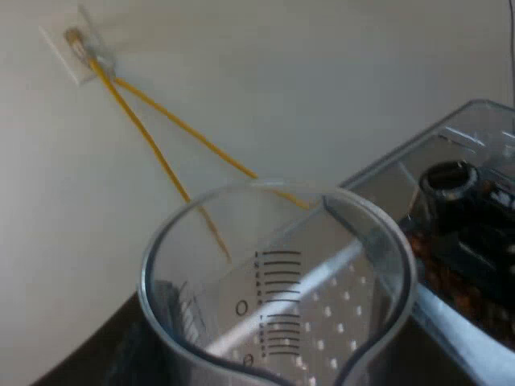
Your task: Pour the beans into the coffee machine
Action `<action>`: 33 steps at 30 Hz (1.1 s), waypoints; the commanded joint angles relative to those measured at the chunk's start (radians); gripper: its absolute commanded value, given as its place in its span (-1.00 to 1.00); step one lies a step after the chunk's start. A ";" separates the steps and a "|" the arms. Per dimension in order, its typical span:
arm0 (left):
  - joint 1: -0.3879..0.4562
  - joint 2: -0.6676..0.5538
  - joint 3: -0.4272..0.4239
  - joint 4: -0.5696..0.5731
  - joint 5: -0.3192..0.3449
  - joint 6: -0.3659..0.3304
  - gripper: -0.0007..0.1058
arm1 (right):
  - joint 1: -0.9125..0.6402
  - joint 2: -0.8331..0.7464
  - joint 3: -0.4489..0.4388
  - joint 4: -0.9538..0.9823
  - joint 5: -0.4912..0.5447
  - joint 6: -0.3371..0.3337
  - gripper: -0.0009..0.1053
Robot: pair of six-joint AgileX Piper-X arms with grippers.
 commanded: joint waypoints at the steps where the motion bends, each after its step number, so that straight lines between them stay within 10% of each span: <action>1: 0.000 -0.061 0.067 -0.014 -0.002 -0.028 -0.49 | 0.003 -0.005 -0.009 0.019 -0.038 -0.011 0.50; 23: 0.000 -0.620 0.724 -0.073 0.005 -0.178 -0.49 | 0.003 0.044 -0.010 0.190 -0.179 -0.022 0.50; 33: 0.000 -0.724 0.842 -0.082 0.005 -0.249 -0.49 | 0.003 0.125 -0.009 0.190 -0.203 -0.054 0.50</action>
